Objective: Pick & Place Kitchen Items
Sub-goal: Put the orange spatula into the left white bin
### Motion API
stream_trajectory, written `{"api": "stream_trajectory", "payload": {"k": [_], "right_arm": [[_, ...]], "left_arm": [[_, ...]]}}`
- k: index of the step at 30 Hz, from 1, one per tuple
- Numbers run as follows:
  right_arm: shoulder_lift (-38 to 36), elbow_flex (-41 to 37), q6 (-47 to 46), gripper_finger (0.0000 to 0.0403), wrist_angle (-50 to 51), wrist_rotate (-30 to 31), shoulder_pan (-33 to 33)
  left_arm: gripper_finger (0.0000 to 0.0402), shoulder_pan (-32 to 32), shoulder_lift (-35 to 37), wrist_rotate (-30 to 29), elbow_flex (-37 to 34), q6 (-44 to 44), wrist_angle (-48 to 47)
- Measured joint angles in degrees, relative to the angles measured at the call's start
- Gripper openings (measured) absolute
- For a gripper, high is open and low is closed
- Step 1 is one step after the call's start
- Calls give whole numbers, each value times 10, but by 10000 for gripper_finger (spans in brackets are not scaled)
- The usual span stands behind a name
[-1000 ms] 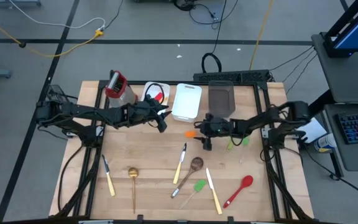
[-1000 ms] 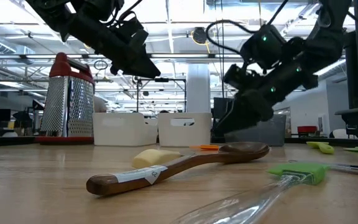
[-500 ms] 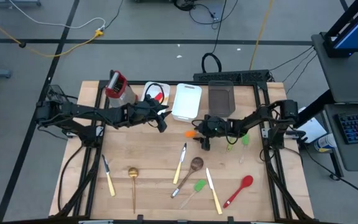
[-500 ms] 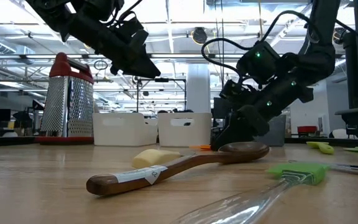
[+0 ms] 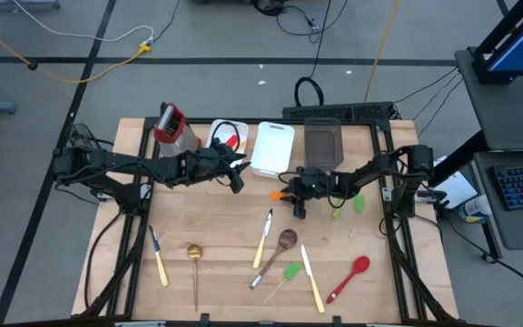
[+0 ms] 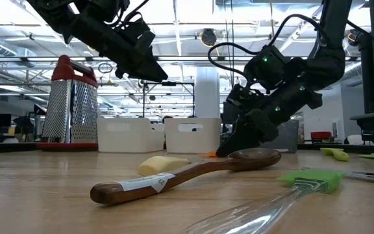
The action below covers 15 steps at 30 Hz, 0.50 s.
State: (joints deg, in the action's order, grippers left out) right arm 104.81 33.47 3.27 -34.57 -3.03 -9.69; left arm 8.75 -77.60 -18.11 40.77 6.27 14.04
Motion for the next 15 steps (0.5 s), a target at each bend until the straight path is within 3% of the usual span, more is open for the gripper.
{"api": "stream_trajectory", "payload": {"k": [15], "right_arm": [[-14, -2, -25, 83, -32, -2, 24]], "left_arm": [[134, -18, 0, 1, 0, 5, -1]]}}
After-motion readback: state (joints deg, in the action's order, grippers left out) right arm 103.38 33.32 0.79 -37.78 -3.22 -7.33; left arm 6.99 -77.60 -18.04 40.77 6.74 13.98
